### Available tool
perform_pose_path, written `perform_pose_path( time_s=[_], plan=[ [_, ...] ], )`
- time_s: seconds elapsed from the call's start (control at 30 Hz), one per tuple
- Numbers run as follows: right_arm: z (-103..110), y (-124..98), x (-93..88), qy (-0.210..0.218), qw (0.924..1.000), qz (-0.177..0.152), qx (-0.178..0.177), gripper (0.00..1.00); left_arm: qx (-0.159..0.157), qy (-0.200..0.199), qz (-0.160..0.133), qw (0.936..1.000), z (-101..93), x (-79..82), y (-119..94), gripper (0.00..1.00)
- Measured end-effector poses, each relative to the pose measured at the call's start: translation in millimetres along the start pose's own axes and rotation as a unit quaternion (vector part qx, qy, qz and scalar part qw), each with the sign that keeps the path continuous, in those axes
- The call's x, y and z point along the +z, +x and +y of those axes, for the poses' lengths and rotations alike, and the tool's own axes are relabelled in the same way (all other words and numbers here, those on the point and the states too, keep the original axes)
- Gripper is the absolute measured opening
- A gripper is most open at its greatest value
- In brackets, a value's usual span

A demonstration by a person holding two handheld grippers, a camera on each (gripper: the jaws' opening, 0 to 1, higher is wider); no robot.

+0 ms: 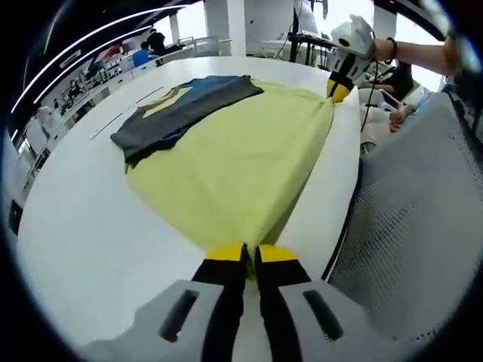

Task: Fold the garment on the visible template until the final outline fits inside the template.

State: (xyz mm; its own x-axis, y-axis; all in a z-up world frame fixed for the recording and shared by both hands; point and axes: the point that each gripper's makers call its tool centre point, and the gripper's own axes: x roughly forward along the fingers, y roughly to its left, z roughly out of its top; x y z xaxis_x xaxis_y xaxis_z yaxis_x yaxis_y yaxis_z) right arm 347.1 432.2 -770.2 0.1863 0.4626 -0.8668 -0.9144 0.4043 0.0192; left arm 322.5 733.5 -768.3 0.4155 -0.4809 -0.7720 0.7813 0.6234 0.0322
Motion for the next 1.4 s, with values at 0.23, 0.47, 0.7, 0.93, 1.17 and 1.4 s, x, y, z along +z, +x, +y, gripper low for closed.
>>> perform_pose_path(
  time_s=[0.23,0.47,0.7,0.93,1.17,1.4],
  plan=[
    [19,-6,-4.8,-0.006,0.9998,0.008,0.018,0.0,-0.016,0.002,0.012,0.9998,-16.0,-8.2,-11,0.02],
    [36,-11,-10.5,-0.01,0.9993,0.014,0.035,0.0,-0.025,-0.003,0.022,0.9994,-31.2,-16.4,-20,0.02],
    [47,-18,-15.1,0.009,0.999,0.009,0.042,0.0,-0.036,-0.014,0.028,0.9988,-45.8,-21.4,-28,0.02],
    [60,-31,-11.7,0.019,0.9984,0.003,0.053,0.0,-0.049,-0.016,0.034,0.9981,-53.6,-19.5,-43,0.02],
    [51,-42,0.2,0.012,0.9995,-0.004,0.03,0.0,-0.047,-0.009,0.027,0.9985,-47.8,-5.6,-54,0.02],
    [32,-55,19.7,0.013,0.9996,-0.026,-0.006,0.0,-0.022,-0.023,0.018,0.9993,-28.9,17.3,-64,0.02]
  ],
)
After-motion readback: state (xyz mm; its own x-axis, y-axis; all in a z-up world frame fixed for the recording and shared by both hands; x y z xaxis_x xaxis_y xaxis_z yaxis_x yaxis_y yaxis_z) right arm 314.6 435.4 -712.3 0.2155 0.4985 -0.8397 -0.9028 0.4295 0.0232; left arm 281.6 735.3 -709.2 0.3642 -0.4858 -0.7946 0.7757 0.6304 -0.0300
